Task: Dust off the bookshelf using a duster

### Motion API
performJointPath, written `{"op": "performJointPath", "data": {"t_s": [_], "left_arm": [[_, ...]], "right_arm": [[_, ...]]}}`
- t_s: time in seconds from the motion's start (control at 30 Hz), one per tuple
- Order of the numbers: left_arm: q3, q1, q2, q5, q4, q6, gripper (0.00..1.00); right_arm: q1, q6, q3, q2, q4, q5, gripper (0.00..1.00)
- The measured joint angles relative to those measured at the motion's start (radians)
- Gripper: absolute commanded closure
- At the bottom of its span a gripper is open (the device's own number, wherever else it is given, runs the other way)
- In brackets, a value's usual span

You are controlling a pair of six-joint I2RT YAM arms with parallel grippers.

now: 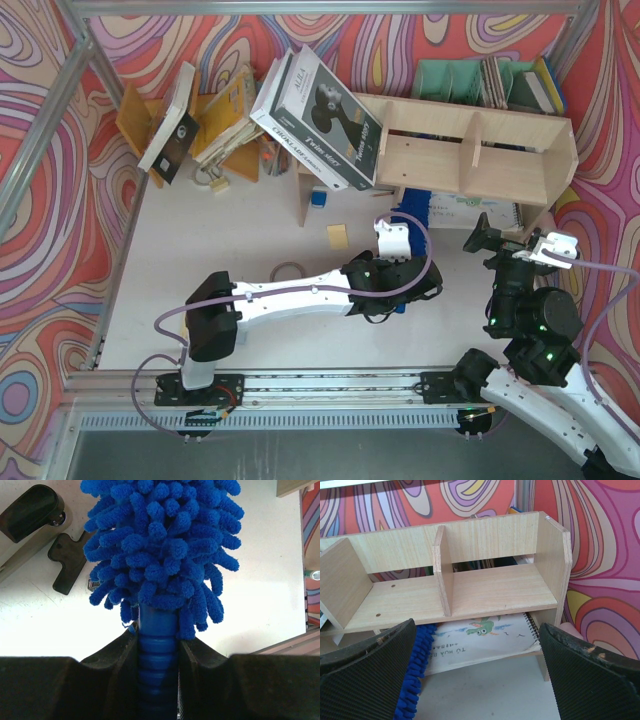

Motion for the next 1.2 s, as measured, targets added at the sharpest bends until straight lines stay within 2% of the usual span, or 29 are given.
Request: {"op": "performJointPath", "data": {"t_s": [0.17, 0.5, 0.73, 1.03, 1.2], "left_arm": [[0.000, -0.004, 0.000, -0.018, 0.004, 0.007, 1.00], [-0.011, -0.086, -0.030, -0.229, 0.022, 0.098, 1.00], [-0.016, -0.082, -0.039, -0.219, 0.021, 0.105, 1.00], [-0.051, -0.024, -0.039, -0.093, 0.062, 0.105, 1.00], [-0.069, -0.018, -0.039, -0.076, 0.079, 0.129, 1.00]], "right_arm": [[0.000, 0.000, 0.000, 0.000, 0.000, 0.000, 0.01], [0.000, 0.000, 0.000, -0.004, 0.000, 0.000, 0.01], [0.000, 0.000, 0.000, -0.007, 0.000, 0.000, 0.01], [0.000, 0.000, 0.000, -0.014, 0.000, 0.000, 0.01], [0.000, 0.000, 0.000, -0.016, 0.000, 0.000, 0.01]]}}
